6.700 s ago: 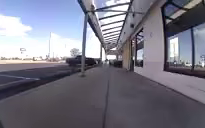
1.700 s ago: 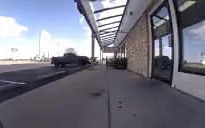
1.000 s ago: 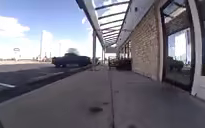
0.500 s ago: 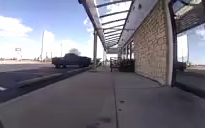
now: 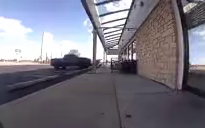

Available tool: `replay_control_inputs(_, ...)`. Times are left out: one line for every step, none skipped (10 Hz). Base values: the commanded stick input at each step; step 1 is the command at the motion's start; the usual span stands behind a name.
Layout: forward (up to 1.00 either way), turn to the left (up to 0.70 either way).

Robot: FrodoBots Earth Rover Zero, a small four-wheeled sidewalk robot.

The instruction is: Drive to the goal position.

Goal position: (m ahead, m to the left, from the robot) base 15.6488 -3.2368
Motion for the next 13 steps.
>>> replay_control_inputs(0.85,0.0)
replay_control_inputs(0.85,0.0)
replay_control_inputs(0.85,-0.27)
replay_control_inputs(0.85,-0.27)
replay_control_inputs(0.85,-0.21)
replay_control_inputs(0.85,0.0)
replay_control_inputs(0.85,0.0)
replay_control_inputs(0.85,0.0)
replay_control_inputs(0.85,0.0)
replay_control_inputs(0.85,0.0)
replay_control_inputs(0.85,0.0)
replay_control_inputs(0.85,0.0)
replay_control_inputs(0.85,0.0)
